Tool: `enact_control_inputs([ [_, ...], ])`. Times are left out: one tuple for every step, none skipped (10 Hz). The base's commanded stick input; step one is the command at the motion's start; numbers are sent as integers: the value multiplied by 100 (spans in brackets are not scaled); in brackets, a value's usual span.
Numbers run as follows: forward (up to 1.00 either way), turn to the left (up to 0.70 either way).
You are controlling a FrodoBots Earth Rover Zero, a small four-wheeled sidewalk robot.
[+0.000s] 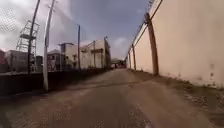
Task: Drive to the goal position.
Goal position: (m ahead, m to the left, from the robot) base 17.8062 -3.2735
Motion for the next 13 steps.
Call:
enact_control_inputs([
  [70,0],
  [70,0],
  [70,0],
  [70,0],
  [70,0],
  [70,0],
  [70,0],
  [70,0],
  [70,0],
  [70,0],
  [70,0],
  [70,0],
  [70,0],
])
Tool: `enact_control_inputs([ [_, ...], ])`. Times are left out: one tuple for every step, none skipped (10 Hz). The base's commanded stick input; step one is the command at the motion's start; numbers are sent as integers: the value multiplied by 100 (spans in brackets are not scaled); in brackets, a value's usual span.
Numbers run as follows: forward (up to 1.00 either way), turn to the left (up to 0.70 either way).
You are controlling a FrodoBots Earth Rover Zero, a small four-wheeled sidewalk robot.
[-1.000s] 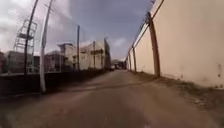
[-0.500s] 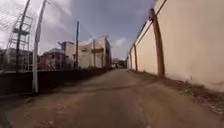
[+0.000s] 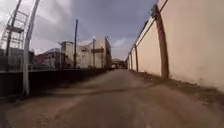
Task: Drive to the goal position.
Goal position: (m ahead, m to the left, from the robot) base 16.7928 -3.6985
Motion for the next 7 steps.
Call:
enact_control_inputs([
  [70,0],
  [70,0],
  [70,0],
  [70,0],
  [70,0],
  [70,0],
  [70,0],
])
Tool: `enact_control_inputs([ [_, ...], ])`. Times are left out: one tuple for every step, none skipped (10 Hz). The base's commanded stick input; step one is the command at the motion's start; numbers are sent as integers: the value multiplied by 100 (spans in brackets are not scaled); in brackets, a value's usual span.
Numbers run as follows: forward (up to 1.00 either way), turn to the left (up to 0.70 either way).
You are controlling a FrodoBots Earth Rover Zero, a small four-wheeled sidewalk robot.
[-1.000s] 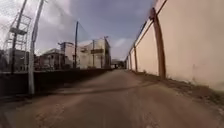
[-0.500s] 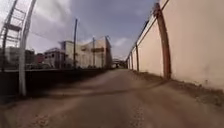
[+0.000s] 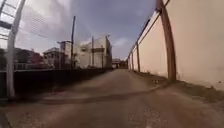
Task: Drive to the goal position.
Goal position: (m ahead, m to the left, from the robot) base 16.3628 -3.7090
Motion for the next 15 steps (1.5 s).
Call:
enact_control_inputs([
  [70,0],
  [70,0],
  [70,0],
  [70,0],
  [70,0],
  [70,0],
  [70,0],
  [70,0],
  [70,0],
  [70,0],
  [70,0],
  [70,0],
  [70,0],
  [70,0],
  [70,0],
])
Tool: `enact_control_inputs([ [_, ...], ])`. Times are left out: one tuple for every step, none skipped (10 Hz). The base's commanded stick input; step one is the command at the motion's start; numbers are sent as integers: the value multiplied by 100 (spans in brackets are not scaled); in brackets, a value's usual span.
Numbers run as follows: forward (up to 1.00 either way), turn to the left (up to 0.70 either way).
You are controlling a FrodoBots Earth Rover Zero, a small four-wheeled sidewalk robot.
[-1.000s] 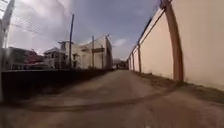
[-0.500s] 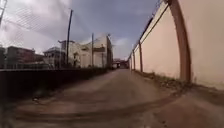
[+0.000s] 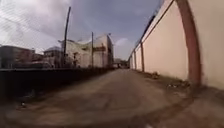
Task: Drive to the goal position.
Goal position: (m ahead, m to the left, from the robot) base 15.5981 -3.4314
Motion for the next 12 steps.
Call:
enact_control_inputs([
  [70,0],
  [70,0],
  [70,-17],
  [70,-35],
  [70,-35],
  [70,-35],
  [70,-35],
  [70,-35],
  [70,-35],
  [70,-35],
  [70,-19],
  [70,0],
])
